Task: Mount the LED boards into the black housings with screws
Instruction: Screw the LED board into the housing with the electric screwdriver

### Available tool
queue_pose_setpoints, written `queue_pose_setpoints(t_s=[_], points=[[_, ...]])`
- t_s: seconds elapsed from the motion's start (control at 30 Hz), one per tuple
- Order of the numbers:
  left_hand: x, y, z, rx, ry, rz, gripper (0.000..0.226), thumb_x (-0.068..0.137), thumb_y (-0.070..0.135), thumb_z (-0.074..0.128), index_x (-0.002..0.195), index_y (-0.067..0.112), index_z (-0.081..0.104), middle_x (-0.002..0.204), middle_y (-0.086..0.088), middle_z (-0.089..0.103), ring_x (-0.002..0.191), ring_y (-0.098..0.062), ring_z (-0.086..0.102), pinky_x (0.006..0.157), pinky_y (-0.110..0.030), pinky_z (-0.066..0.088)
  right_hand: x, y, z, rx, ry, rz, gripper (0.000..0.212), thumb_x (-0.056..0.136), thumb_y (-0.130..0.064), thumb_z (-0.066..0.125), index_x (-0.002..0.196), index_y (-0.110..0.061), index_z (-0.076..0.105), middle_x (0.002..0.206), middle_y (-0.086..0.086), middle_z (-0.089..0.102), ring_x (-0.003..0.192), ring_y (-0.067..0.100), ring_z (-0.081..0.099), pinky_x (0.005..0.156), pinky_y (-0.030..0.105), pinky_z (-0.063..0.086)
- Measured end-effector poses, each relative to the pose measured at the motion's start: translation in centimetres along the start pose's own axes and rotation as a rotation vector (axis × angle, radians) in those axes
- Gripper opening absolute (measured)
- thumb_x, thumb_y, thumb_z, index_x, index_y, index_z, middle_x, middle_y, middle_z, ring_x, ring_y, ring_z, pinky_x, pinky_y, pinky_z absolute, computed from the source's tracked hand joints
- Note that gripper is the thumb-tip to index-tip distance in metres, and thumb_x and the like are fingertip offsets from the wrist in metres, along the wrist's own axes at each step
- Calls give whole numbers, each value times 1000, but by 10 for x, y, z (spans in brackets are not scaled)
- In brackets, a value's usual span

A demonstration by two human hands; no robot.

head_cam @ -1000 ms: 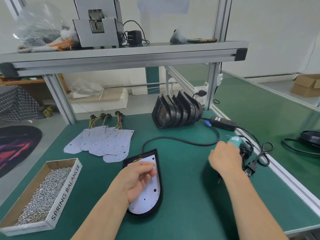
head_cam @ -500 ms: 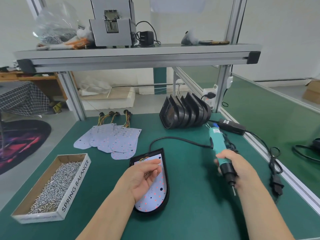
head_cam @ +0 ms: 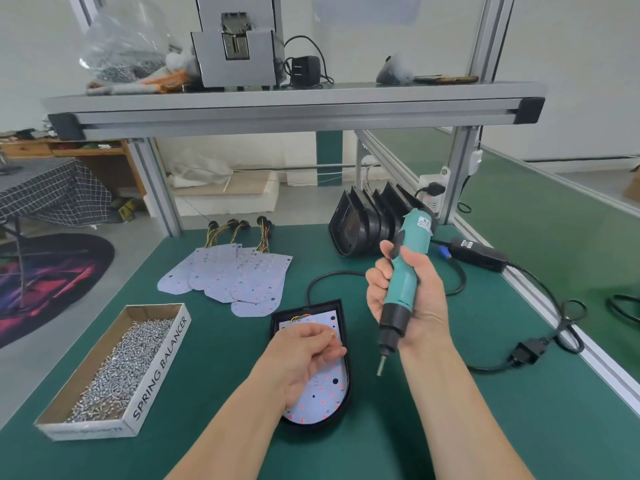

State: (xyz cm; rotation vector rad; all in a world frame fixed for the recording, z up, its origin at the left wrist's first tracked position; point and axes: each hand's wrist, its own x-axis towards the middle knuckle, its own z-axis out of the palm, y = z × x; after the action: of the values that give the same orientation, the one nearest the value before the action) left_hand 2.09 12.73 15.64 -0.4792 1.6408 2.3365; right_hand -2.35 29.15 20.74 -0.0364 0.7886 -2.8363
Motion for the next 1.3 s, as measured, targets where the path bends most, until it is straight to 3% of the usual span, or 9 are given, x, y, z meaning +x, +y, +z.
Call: queue_pose_setpoints(t_s=[0.13,0.27,0.57,1.3], points=[[-2,2,-3,-64,-42,-25,10,96,-8,55,91,-9,64,76,-17,70,67,-23,74,60,-21,58,17,10,14,-212,246,-307,10,84,-4,64,87,-13,63,68,-2,55,56,9,49,59,19,40],[-3,3,-3,-90,-45,-36,10,96,-8,54,92,-10,63,74,-17,71,67,-23,74,59,-22,59,24,11,21,-319,319,-537,11,76,-11,71,82,-18,64,61,-5,52,56,8,47,56,18,41],[-1,3,-5,-139,-40,-55,11,96,-8,54,92,-10,64,80,-22,70,69,-26,74,61,-24,60,24,23,23,-380,294,-626,11,74,-16,73,79,-16,62,59,-3,52,54,9,48,56,17,45],[-2,6,-7,-203,-1,-81,6,93,-9,58,91,-11,63,73,-21,71,64,-26,74,54,-23,58,19,29,21,-392,333,-660,15,85,-5,70,78,-13,59,56,-6,51,55,6,50,55,13,44]])
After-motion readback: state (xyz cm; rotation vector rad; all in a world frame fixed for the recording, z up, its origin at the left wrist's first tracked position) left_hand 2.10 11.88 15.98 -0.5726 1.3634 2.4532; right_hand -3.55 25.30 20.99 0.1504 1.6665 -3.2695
